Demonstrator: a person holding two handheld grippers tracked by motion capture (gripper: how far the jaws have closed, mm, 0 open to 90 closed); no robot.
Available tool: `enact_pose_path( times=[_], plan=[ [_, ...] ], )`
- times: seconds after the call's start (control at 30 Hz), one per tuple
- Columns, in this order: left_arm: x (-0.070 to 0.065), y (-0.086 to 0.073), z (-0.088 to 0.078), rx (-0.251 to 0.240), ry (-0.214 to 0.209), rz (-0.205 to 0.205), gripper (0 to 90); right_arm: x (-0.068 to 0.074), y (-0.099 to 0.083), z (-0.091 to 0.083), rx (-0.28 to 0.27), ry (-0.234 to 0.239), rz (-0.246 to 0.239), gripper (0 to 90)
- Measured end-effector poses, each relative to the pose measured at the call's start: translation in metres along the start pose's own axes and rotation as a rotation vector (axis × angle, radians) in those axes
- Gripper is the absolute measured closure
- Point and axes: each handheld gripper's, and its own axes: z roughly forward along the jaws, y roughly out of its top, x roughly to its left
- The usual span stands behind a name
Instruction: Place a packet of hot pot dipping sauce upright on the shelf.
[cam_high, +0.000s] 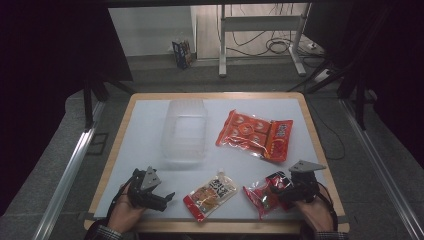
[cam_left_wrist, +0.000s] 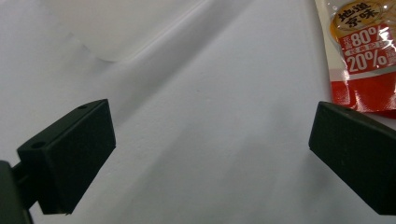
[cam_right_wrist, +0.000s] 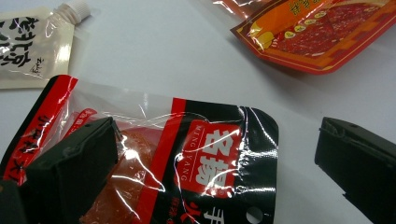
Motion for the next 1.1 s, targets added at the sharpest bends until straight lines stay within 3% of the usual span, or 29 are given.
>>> enact_pose_path(
  times=[0.33, 0.5, 0.7, 0.83, 0.87, 1.1],
  plan=[
    [-0.001, 0.000, 0.000, -0.001, 0.000, 0.005, 0.6, 0.004, 0.001, 0.003, 0.012, -0.016, 0.009, 0.0],
    [-0.001, 0.000, 0.000, 0.000, 0.001, 0.009, 0.6, 0.006, 0.005, 0.003, 0.004, -0.014, 0.036, 3.0],
    [-0.001, 0.001, -0.001, -0.009, 0.001, 0.011, 0.6, 0.007, 0.015, 0.001, -0.008, 0.002, 0.070, 23.3],
    [-0.002, 0.001, -0.001, -0.012, 0.002, 0.021, 0.6, 0.005, 0.018, 0.002, -0.015, 0.011, 0.075, 31.1],
    [-0.002, 0.001, -0.001, -0.014, 0.002, 0.021, 0.6, 0.005, 0.021, 0.003, -0.015, 0.010, 0.062, 37.0],
    [-0.002, 0.001, -0.002, -0.019, 0.007, 0.024, 0.6, 0.007, 0.035, 0.008, -0.027, 0.006, 0.005, 54.3]
  ],
)
